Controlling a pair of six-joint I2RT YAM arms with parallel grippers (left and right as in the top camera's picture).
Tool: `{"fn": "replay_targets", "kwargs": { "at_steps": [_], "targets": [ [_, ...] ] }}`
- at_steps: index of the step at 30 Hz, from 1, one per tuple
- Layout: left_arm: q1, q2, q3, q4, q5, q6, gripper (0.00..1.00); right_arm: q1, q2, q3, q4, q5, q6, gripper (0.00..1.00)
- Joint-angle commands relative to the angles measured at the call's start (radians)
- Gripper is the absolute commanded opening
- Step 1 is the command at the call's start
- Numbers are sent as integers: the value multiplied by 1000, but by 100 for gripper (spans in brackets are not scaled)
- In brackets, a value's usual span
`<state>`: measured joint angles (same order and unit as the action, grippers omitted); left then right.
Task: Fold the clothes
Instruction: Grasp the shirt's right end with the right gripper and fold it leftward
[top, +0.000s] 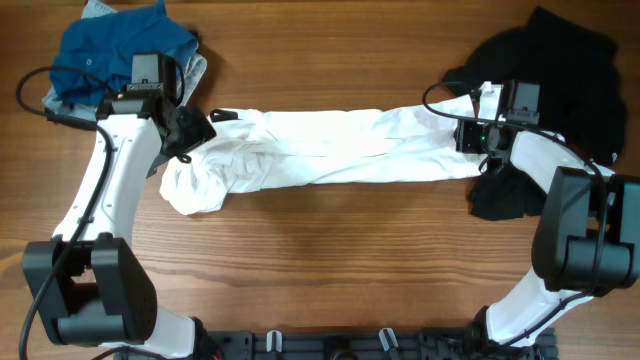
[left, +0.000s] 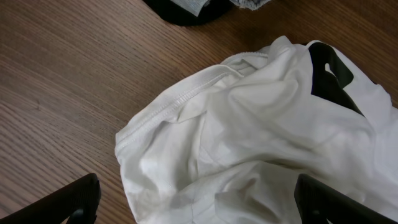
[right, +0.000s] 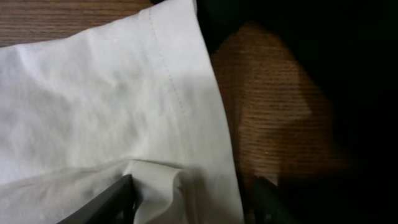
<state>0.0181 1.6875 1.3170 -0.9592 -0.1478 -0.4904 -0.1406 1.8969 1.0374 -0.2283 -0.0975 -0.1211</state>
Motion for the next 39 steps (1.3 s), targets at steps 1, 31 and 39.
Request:
{"fn": "replay_targets", "kwargs": {
  "at_steps": [1,31,39],
  "targets": [
    [1,-18,15,0,9,16,100,4,35,1,-65,-72,21,57],
    [1,-18,11,12,9,12,100,59,36,623,-854,-58,72,4],
    [1,-18,11,22,9,12,100,301,83,623,-814,-53,124,4]
  ]
}}
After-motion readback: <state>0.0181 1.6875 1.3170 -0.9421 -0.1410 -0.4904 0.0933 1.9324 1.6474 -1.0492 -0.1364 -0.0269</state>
